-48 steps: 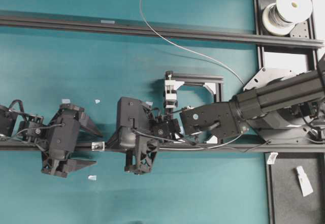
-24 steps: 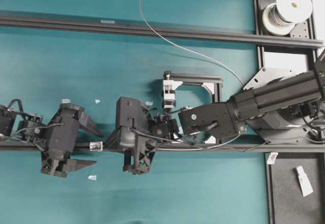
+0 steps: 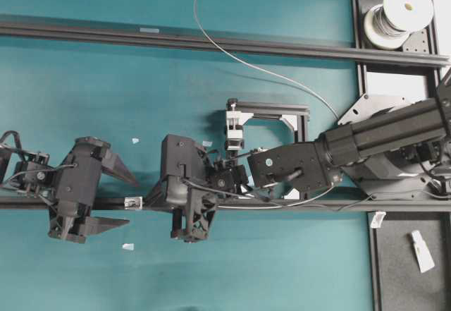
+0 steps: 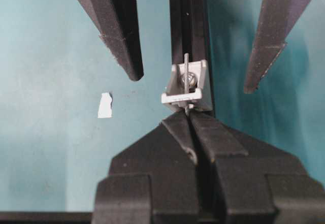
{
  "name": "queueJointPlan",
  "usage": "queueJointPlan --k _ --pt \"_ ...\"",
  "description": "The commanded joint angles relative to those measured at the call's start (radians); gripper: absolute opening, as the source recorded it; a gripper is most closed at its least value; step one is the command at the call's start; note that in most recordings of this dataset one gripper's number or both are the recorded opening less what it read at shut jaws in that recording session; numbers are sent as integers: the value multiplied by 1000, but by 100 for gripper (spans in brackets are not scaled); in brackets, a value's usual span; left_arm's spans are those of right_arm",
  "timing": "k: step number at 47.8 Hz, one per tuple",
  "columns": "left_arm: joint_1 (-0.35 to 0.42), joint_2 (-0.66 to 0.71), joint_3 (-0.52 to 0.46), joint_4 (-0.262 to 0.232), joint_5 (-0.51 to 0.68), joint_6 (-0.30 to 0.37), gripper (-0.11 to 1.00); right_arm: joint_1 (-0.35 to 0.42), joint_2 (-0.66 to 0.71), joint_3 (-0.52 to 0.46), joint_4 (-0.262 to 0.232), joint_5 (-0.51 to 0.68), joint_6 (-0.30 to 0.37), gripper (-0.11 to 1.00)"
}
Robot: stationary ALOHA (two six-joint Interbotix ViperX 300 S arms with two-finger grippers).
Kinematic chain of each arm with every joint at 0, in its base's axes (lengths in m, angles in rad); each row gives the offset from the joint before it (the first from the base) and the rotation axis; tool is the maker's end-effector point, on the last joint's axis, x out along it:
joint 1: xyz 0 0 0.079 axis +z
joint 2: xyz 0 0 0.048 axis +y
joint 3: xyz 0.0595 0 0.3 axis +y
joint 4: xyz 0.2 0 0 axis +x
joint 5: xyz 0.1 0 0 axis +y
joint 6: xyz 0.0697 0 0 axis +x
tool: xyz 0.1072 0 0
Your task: Insert the wire through the hole in the metal fitting.
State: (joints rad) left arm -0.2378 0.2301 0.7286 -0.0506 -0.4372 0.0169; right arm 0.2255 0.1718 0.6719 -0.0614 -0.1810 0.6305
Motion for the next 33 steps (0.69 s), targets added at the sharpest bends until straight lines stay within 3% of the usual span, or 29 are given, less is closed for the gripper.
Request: queueJointPlan --k 1,20,23,33 --pt "3 -40 -11 -2 6 2 66 -2 -14 -20 -2 -11 -2 0" --pt "5 -77 -9 -2 58 2 59 -2 -14 -21 0 -9 -2 0" --pt "5 -77 -11 -2 61 2 52 -2 -14 -21 -2 -9 -2 0" --pt "5 -72 -9 -2 64 0 13 -2 -14 -23 -2 -8 -2 0"
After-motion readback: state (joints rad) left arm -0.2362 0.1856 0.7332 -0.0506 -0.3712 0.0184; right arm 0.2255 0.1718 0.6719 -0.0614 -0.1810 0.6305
